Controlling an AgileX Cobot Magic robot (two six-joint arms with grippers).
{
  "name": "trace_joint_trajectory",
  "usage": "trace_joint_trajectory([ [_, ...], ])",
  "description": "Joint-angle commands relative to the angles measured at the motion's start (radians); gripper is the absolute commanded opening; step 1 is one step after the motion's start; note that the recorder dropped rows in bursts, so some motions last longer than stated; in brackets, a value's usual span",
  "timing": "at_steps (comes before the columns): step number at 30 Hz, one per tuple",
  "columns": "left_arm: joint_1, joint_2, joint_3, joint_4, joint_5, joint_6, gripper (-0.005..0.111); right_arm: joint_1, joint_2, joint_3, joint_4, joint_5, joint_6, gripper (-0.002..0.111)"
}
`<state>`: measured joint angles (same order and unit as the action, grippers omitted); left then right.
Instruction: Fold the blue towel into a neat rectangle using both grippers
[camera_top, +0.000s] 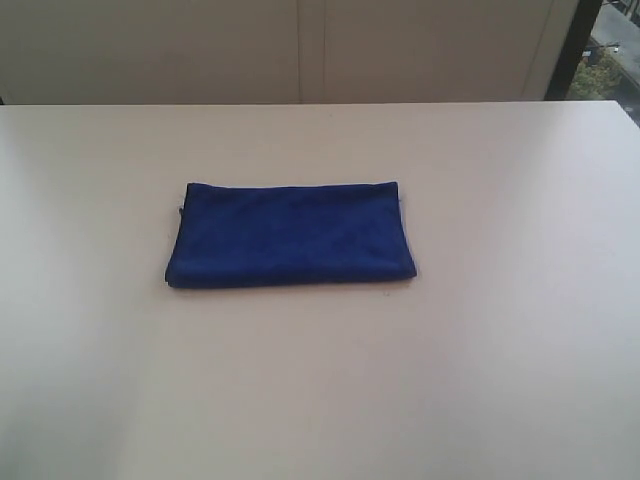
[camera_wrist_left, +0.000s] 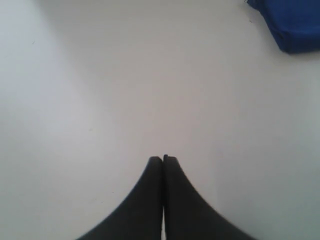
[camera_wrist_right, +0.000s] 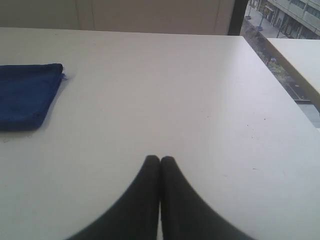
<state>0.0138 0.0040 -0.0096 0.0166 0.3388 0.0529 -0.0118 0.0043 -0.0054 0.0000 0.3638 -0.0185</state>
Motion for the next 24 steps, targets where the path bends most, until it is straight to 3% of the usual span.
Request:
trace_joint_trajectory([
  [1, -0.004, -0.004, 0.010, -0.004, 0.010, -0.014, 0.000, -0.006, -0.004, 0.005, 0.000, -0.015, 0.001, 0.000],
  [24, -0.004, -0.004, 0.010, -0.004, -0.004, -0.014, 0.000, -0.006, -0.004, 0.005, 0.000, -0.015, 0.001, 0.000],
])
